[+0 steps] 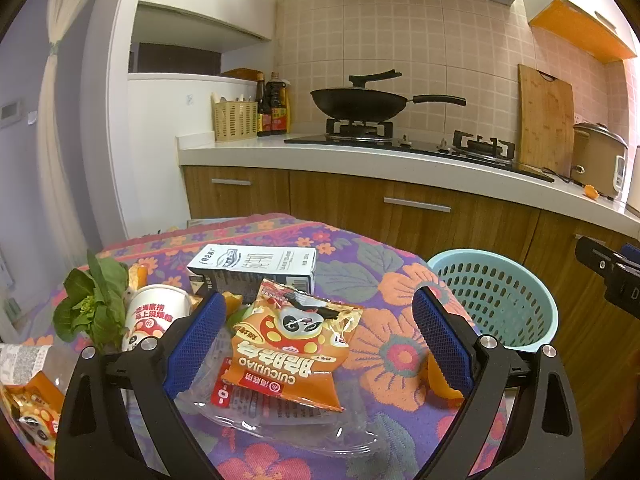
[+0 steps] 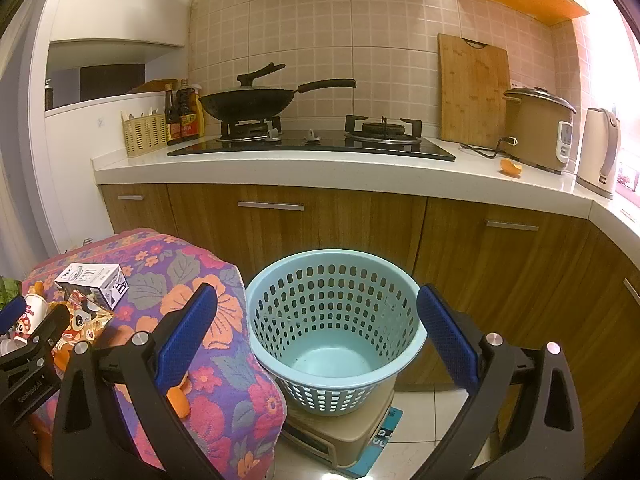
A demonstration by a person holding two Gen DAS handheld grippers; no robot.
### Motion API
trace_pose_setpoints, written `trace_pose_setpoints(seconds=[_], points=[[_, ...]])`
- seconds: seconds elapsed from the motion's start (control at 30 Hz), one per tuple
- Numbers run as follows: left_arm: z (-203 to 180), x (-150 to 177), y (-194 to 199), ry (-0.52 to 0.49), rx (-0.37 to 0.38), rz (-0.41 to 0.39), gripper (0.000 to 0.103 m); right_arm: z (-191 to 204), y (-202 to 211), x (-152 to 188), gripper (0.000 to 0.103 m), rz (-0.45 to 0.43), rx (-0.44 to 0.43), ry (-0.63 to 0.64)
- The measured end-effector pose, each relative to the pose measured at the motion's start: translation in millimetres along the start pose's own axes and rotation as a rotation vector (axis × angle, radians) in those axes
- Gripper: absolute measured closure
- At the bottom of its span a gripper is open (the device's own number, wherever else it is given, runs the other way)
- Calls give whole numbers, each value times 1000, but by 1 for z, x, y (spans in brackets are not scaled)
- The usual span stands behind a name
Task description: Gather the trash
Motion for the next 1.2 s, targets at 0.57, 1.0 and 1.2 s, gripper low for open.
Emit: trace_pose_setpoints(seconds=[0.57,1.0,1.2], points=[[1,1,-4,19,-2,18,12,9,-4,-1,8,11,-54,46],[47,25,28,135,-18,110,12,65,4,17,8,22,-273,192],[57,28,23,161,25,180,15,103,-1,53,14,73,-373,272]])
Point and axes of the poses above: each gripper's, at about its wrist camera, not at the fingertips, and y roughly against the way its jaws point, z to its left, x to its underside, the point moved 8 cm from there along -y, roughly the way its jaws point, and after that the axes turned 2 degrees about z, right-handed, at the moved point
